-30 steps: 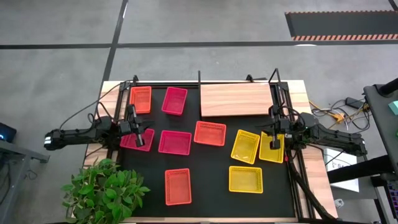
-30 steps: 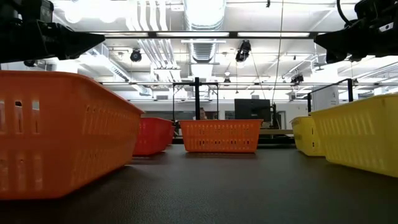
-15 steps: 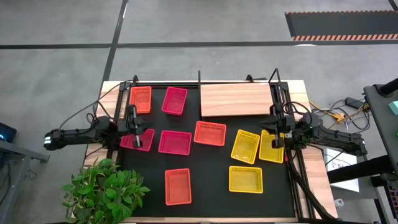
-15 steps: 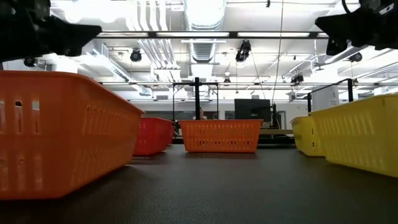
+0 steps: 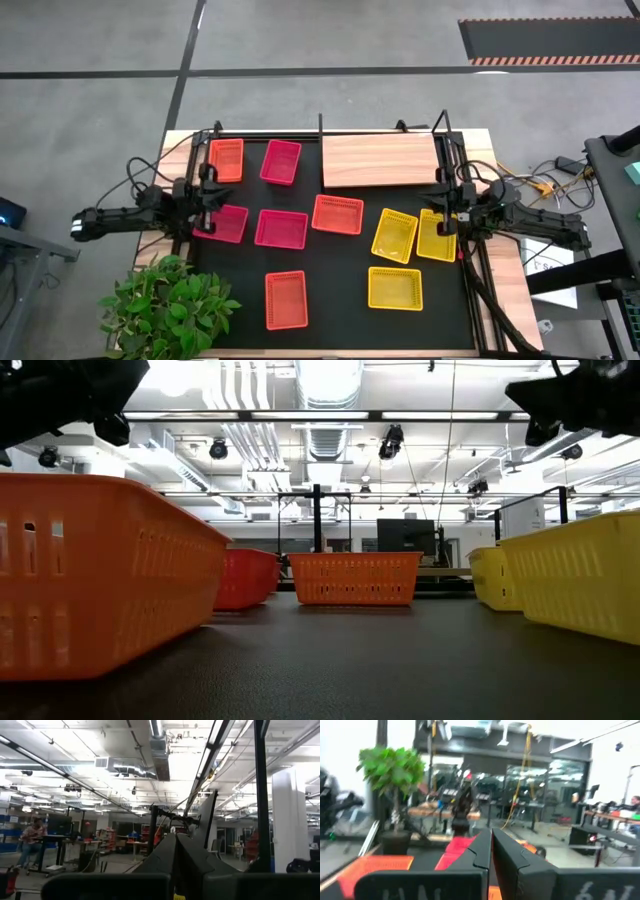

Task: Stack baskets on shelf by color
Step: Put the middle orange bin on the shelf

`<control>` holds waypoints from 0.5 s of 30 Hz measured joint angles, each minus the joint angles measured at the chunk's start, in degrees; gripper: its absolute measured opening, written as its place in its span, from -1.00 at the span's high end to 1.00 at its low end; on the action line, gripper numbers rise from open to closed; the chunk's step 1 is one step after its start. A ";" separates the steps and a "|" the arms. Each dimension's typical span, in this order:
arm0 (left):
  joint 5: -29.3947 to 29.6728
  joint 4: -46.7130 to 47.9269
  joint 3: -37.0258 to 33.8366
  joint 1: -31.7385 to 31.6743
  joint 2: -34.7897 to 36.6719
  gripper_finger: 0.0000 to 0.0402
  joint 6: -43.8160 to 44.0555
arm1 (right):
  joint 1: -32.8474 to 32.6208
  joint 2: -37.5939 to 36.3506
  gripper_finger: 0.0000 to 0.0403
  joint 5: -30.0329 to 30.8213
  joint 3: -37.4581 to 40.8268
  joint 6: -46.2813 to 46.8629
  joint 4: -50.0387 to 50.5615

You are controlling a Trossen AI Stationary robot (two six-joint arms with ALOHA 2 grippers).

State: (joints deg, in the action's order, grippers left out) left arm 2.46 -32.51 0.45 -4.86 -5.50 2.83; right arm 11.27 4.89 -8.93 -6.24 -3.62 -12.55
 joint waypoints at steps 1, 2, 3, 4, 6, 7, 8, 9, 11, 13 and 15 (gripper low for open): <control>0.02 0.04 0.00 0.00 0.00 1.00 0.69 | 0.02 0.58 0.96 0.06 0.00 0.11 -1.22; 0.05 0.03 0.00 0.00 0.00 1.00 1.28 | 0.02 1.40 0.96 0.00 0.00 -0.34 -2.61; 0.35 -0.03 0.00 0.00 0.00 1.00 1.29 | 0.02 2.37 0.96 0.00 0.00 -1.09 -4.17; 0.90 -0.07 0.00 0.00 0.00 1.00 1.30 | 0.02 3.46 0.96 0.00 0.00 -1.98 -5.68; 1.16 -0.36 0.00 0.00 -0.01 1.00 1.29 | 0.02 6.10 0.96 0.00 0.00 -3.76 -8.56; 1.16 -0.69 0.00 0.02 -0.02 1.00 1.29 | 0.02 7.55 0.96 -0.01 0.00 -4.55 -9.79; 1.22 -0.87 0.00 0.00 -0.06 1.00 1.29 | 0.02 9.15 0.96 -0.04 0.00 -5.04 -11.09; 1.23 -1.07 0.00 0.00 -0.09 1.00 1.29 | 0.00 10.54 0.96 -0.03 0.00 -5.46 -12.12; 1.23 -2.04 0.00 0.00 -0.13 1.00 1.15 | 0.00 13.41 0.96 -0.05 0.00 -6.51 -13.96; 1.28 -3.08 0.00 0.00 -0.24 1.00 1.11 | 0.02 15.83 0.96 -0.05 -0.33 -7.17 -14.27; 1.29 -4.19 0.00 0.00 -0.44 1.00 1.09 | 0.00 18.15 0.96 -0.07 -1.16 -7.54 -14.24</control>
State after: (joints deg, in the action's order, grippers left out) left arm 3.75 -36.70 0.45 -4.86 -5.94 3.92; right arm 11.27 23.04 -8.99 -7.40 -11.16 -26.79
